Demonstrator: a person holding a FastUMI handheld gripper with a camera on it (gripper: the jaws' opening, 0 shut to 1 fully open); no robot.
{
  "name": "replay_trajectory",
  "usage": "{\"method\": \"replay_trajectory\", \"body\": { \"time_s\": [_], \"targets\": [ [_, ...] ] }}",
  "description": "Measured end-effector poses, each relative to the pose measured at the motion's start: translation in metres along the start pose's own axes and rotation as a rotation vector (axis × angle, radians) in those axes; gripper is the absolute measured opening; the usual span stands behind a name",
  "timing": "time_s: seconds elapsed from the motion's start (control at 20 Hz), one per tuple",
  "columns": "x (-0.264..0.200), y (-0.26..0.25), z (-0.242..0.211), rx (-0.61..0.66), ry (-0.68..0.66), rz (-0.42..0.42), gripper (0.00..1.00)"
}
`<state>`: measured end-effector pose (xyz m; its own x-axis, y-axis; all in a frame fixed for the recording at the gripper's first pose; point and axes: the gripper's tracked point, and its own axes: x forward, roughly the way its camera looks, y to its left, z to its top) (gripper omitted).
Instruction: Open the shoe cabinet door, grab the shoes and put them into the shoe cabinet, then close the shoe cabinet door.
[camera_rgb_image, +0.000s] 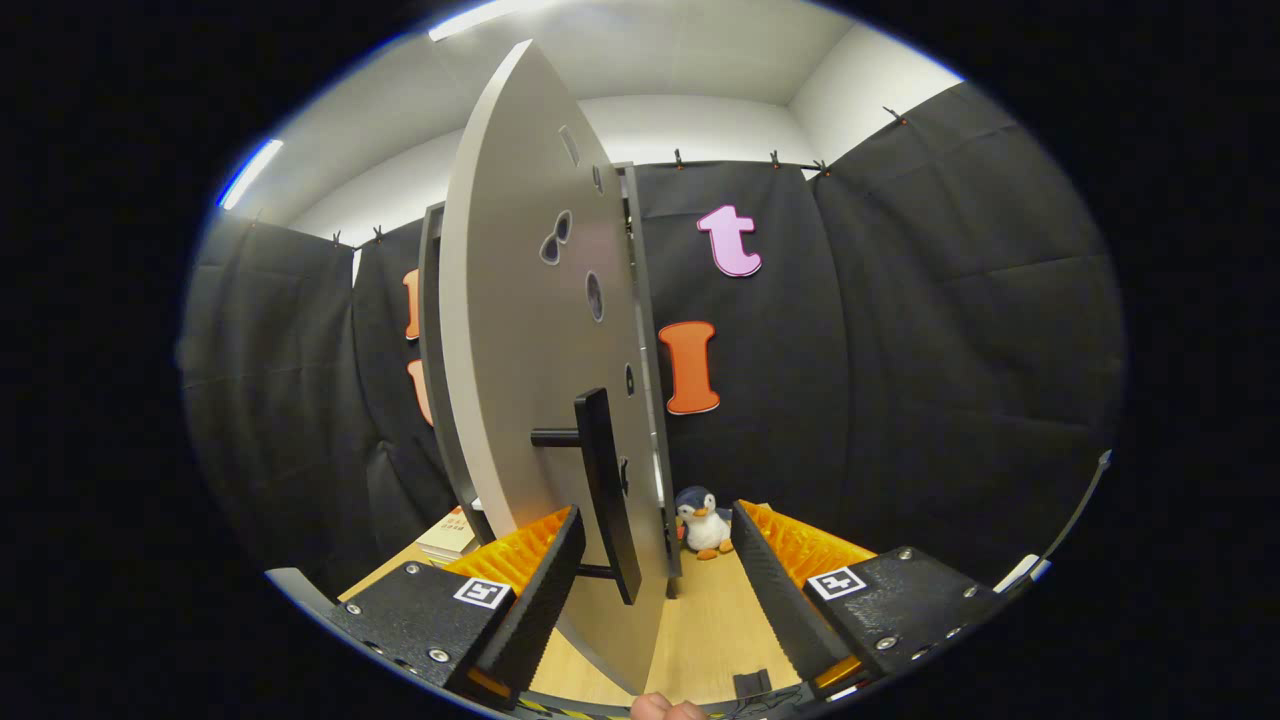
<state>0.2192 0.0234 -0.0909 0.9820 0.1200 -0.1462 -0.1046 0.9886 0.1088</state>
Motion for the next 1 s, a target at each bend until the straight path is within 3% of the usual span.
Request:
{"method": "replay_trajectory", "body": {
  "time_s": [0.3, 0.7, 1.0],
  "targets": [
    [0.025, 0.081, -0.004, -0.025, 0.054, 0.023, 0.93],
    [0.097, 0.182, -0.005, -0.079, 0.061, 0.026, 0.93],
    [0.144, 0.224, -0.001, -0.079, 0.070, -0.001, 0.96]
  ]
}}
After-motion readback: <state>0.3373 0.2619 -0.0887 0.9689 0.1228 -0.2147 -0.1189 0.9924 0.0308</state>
